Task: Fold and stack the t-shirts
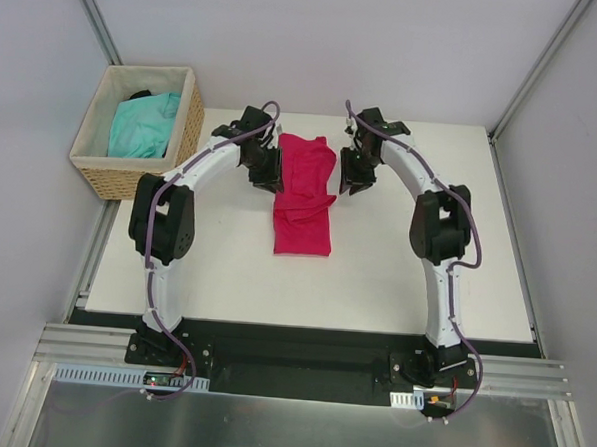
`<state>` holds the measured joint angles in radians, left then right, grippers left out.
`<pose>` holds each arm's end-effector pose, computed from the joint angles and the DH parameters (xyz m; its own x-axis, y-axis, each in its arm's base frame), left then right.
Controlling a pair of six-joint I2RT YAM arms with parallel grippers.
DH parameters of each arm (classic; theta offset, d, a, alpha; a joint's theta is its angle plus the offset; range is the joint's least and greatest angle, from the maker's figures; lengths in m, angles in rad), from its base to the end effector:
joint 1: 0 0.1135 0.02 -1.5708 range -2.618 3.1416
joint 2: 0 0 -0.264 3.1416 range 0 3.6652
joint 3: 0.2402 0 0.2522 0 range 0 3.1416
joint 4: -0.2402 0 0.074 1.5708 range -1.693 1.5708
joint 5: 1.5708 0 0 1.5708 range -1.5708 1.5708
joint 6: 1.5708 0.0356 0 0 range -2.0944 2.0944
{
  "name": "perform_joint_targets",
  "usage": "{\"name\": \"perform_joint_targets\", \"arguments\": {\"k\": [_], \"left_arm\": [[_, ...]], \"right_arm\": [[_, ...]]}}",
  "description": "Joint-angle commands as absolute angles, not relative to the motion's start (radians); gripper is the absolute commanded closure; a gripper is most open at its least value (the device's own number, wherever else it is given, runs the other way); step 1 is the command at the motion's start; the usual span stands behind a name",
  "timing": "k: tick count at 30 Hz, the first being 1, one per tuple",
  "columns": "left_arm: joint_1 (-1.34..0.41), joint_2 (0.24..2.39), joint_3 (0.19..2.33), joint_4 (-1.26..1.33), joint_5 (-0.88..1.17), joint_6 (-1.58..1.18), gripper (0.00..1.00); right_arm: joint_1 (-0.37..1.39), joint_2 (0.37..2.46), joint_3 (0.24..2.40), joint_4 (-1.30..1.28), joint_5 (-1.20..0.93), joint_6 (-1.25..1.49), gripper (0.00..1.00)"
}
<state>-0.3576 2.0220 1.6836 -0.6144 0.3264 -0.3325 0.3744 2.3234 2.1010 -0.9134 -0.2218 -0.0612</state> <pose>0.4161 -0.1677 0.2386 -0.8867 0.0013 -0.4624 0.2287 0.8703 -0.4361 0.4610 0.1896 0.2121 -0.8154 -0.3845 -0.4328 -0.4938 0.8521 0.1733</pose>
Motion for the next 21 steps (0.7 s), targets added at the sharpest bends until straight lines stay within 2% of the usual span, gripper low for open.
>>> {"name": "perform_joint_targets", "arguments": {"k": [1, 4, 6, 7, 8, 9, 10, 18, 19, 20, 21], "left_arm": [[-0.345, 1.994, 1.738, -0.589, 0.299, -0.322, 0.73], [-0.345, 1.944, 1.7, -0.589, 0.345, -0.313, 0.75], [-0.348, 1.915, 1.663, -0.592, 0.443, -0.308, 0.95], [-0.351, 1.908, 1.649, -0.591, 0.466, -0.308, 1.0], [-0.356, 1.902, 1.623, -0.595, 0.478, -0.316, 1.0], [-0.37, 1.895, 1.608, -0.597, 0.497, -0.318, 1.0], [-0.379, 1.89, 1.591, -0.598, 0.511, -0.319, 1.0], [-0.502, 1.85, 1.499, -0.606, 0.5, -0.305, 1.0], [-0.508, 1.848, 1.494, -0.606, 0.5, -0.304, 0.78], [-0.511, 1.847, 1.485, -0.606, 0.477, -0.304, 0.71], [-0.514, 1.841, 1.48, -0.607, 0.46, -0.304, 0.68]], "right_arm": [[0.37, 2.131, 2.022, -0.908, -0.193, -0.061, 0.64], [0.368, 2.076, 1.974, -0.908, -0.312, -0.072, 0.67], [0.37, 2.054, 1.957, -0.904, -0.376, -0.075, 0.71], [0.373, 2.039, 1.945, -0.894, -0.437, -0.081, 0.81], [0.374, 2.034, 1.941, -0.894, -0.465, -0.084, 0.85], [0.377, 2.033, 1.94, -0.894, -0.494, -0.087, 0.96], [0.385, 2.031, 1.942, -0.9, -0.543, -0.098, 0.99], [0.451, 2.046, 1.914, -0.974, -0.635, -0.175, 0.99], [0.462, 2.042, 1.908, -0.973, -0.635, -0.178, 0.99], [0.465, 2.037, 1.901, -0.974, -0.637, -0.181, 0.99], [0.469, 2.034, 1.888, -0.974, -0.637, -0.181, 0.99]]}}
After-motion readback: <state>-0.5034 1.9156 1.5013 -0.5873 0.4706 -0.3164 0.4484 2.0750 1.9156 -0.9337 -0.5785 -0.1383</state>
